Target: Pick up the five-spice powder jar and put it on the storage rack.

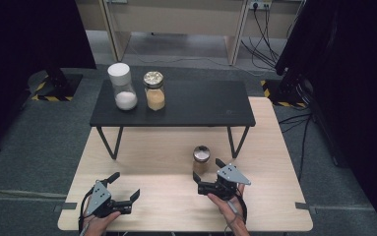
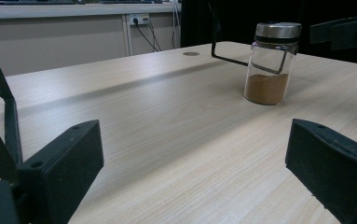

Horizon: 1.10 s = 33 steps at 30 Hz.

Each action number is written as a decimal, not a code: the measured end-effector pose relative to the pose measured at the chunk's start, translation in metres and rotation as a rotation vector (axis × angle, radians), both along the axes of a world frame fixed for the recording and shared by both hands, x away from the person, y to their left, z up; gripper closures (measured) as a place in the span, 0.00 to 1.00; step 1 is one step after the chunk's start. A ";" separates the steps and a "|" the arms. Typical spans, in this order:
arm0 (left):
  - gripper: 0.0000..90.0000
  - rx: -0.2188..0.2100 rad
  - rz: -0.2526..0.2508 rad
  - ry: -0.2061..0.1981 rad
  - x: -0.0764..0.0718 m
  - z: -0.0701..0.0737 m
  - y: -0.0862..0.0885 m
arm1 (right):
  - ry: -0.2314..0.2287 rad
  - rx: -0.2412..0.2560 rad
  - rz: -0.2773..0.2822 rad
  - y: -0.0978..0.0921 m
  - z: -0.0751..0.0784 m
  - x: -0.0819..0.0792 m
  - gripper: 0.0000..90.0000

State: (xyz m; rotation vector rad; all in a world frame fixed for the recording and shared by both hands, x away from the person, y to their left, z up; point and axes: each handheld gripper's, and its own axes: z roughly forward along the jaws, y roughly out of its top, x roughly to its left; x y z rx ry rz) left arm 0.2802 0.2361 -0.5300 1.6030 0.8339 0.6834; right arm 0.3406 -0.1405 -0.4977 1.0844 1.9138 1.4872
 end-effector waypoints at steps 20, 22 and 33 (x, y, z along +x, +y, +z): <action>0.04 -0.002 0.001 0.000 0.000 0.000 0.000 | 0.008 -0.045 -0.046 0.007 -0.011 0.030 0.08; 0.04 -0.003 0.001 0.000 0.000 0.000 0.000 | 0.011 -0.048 -0.051 0.007 -0.012 0.032 0.08; 0.04 -0.006 0.001 0.002 0.000 0.000 0.001 | 0.021 -0.056 -0.044 0.013 -0.015 0.041 0.16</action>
